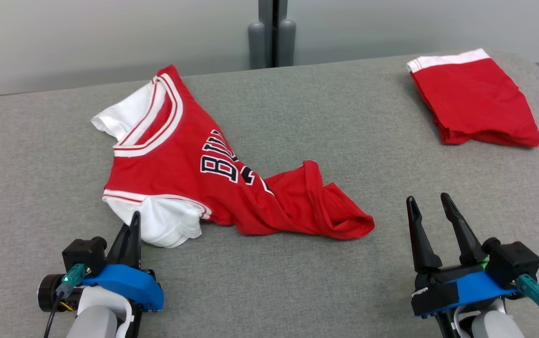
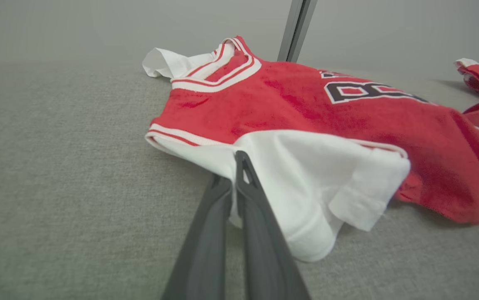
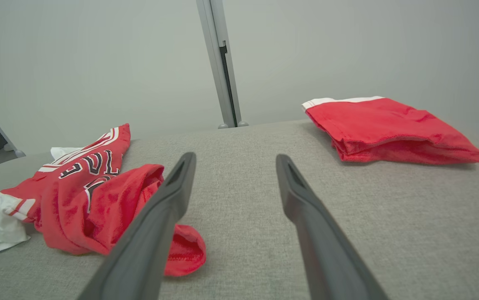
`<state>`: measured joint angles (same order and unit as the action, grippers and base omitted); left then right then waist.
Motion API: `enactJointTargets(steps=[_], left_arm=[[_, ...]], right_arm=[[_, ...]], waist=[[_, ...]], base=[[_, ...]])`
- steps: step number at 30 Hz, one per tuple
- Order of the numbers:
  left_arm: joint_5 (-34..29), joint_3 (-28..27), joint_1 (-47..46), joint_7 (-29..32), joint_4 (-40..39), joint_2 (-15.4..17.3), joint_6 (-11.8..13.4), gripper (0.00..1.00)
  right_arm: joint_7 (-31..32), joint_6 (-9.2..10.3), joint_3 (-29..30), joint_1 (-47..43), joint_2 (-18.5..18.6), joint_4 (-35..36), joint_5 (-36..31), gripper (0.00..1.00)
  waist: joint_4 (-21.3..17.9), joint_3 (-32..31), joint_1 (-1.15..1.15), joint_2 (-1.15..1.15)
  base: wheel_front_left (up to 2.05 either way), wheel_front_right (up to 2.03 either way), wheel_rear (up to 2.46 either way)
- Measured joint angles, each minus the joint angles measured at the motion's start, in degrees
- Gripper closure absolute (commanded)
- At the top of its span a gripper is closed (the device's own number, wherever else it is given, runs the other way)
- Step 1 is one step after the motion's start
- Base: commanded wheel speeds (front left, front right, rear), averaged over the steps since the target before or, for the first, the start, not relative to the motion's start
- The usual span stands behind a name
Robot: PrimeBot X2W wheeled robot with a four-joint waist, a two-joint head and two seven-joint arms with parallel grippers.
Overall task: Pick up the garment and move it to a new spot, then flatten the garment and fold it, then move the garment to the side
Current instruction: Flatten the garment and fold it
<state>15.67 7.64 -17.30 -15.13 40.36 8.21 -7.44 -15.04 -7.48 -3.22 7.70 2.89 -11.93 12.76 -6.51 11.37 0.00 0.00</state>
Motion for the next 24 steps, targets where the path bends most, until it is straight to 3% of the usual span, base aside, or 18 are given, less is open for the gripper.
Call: enactJointTargets(steps=[10, 20, 24], left_arm=[[-0.2, -3.4, 9.9, 0.0, -16.2, -1.0, 0.4, 1.0], [1.5, -7.2, 24.4, 2.3, -29.2, -0.9, 5.0, 1.0], [1.8, -7.6, 27.3, 4.1, -31.0, -0.7, 5.9, 1.0]], right_arm=[[0.0, 0.0, 1.2, -2.2, 0.0, -1.0, 0.0, 0.0], [0.0, 0.0, 3.5, -3.3, 0.0, -1.7, 0.1, 0.0], [0.0, 0.0, 3.7, -3.3, 0.0, -2.1, 0.0, 0.0]], waist=[[5.0, -3.3, 0.0, 0.0], [10.5, -5.4, 0.0, 0.0], [11.4, -5.5, 0.0, 0.0]], base=[[0.0, 0.0, 0.0], [0.0, 0.0, 0.0], [0.0, 0.0, 0.0]])
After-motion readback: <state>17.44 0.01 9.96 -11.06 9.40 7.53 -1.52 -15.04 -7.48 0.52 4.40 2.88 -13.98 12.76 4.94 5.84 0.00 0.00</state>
